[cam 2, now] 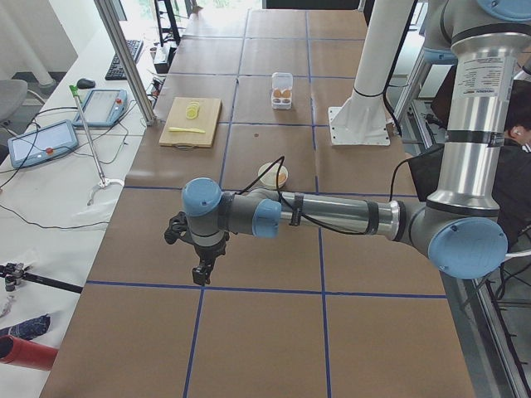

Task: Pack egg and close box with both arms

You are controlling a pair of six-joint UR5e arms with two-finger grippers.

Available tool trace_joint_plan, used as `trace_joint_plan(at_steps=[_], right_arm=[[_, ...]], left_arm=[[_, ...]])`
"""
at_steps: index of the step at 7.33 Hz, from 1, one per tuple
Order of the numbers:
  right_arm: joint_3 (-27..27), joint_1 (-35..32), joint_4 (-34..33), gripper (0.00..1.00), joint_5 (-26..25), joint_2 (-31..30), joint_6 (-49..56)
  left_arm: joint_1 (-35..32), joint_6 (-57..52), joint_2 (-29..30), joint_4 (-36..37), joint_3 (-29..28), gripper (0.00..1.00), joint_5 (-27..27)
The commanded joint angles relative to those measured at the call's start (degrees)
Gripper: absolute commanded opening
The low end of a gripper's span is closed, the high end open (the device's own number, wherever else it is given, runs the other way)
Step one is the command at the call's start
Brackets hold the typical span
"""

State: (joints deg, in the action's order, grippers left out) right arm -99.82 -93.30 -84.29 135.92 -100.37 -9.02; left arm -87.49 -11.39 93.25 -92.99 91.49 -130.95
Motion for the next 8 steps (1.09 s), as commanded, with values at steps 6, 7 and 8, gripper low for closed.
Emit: trace_joint_plan(at_steps=[6, 7, 8], right_arm=[[-1.0, 1.0, 0.0, 1.0, 1.3, 2.4, -0.4], [-0.9, 3.0, -0.3, 1.0, 2.1, 3.3, -0.2], [-1.4, 3.0, -0.8, 1.0, 3.5, 5.0, -0.4]], left_arm=[[4.5, 5.8, 10.3, -5.1, 6.2, 1.0, -0.3], [6.2, 10.8, 12.2, -5.2, 6.2, 1.0, -0.2], [8.5, 22.3, 12.6, -5.7, 7.5, 1.0, -0.4]])
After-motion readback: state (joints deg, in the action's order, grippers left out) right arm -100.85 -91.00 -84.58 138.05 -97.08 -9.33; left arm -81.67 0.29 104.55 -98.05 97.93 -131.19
